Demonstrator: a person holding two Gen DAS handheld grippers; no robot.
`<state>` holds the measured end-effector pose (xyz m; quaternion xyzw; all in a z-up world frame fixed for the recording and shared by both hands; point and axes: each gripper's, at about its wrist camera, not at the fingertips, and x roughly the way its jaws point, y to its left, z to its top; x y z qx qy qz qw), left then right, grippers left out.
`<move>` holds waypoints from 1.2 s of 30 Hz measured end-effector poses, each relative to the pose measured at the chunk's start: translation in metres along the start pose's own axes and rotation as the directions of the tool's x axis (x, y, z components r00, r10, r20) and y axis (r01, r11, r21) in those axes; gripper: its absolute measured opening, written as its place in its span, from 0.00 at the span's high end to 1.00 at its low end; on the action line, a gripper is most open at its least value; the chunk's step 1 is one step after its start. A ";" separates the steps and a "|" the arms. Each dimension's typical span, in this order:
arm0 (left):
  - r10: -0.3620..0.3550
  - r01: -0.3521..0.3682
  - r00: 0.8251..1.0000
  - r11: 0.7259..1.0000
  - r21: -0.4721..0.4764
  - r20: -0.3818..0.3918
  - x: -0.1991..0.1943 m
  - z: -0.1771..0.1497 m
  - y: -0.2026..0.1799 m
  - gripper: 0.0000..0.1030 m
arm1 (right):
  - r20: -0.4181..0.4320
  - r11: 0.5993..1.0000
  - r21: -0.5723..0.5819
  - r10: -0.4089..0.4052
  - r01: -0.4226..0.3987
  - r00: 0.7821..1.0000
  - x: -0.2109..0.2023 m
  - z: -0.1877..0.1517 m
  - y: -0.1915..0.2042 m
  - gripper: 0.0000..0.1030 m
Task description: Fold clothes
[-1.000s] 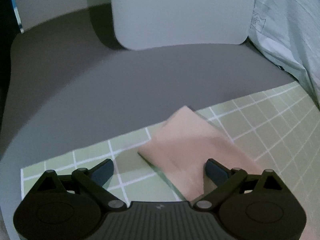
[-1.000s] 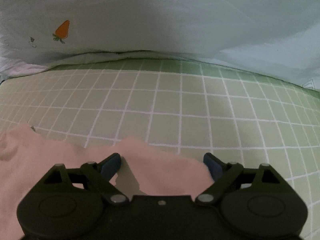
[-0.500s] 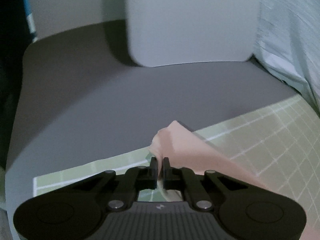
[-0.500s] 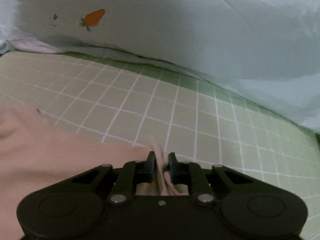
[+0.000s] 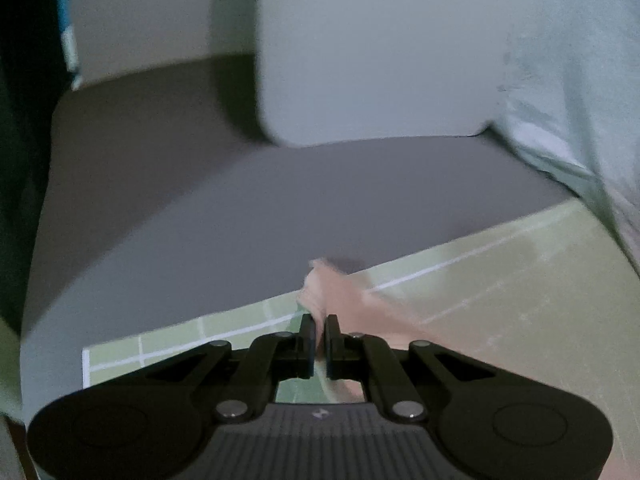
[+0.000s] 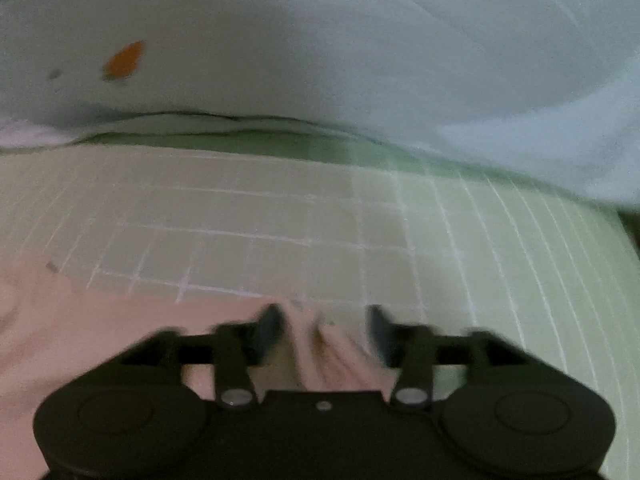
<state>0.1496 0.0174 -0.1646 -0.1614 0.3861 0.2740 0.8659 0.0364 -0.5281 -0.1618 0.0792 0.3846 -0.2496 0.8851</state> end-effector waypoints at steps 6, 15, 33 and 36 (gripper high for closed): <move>-0.181 0.178 0.983 0.976 0.124 0.015 -0.054 -0.026 -0.042 0.94 | 0.001 0.984 0.177 -0.018 0.018 1.000 -0.041 -0.009 -0.020 0.05; -0.532 0.556 0.829 0.750 0.358 -0.172 -0.162 -0.122 -0.127 0.94 | -0.080 0.959 0.283 0.010 0.013 0.997 -0.102 -0.071 -0.060 0.04; -0.211 0.417 0.896 0.701 0.578 -0.391 -0.156 -0.185 -0.142 0.11 | -0.093 0.968 0.216 0.152 -0.129 0.984 -0.128 -0.103 -0.031 0.00; -0.158 0.374 0.908 0.723 0.582 -0.387 -0.142 -0.178 -0.131 0.10 | -0.105 0.964 0.160 0.231 -0.213 0.967 -0.119 -0.095 0.003 0.00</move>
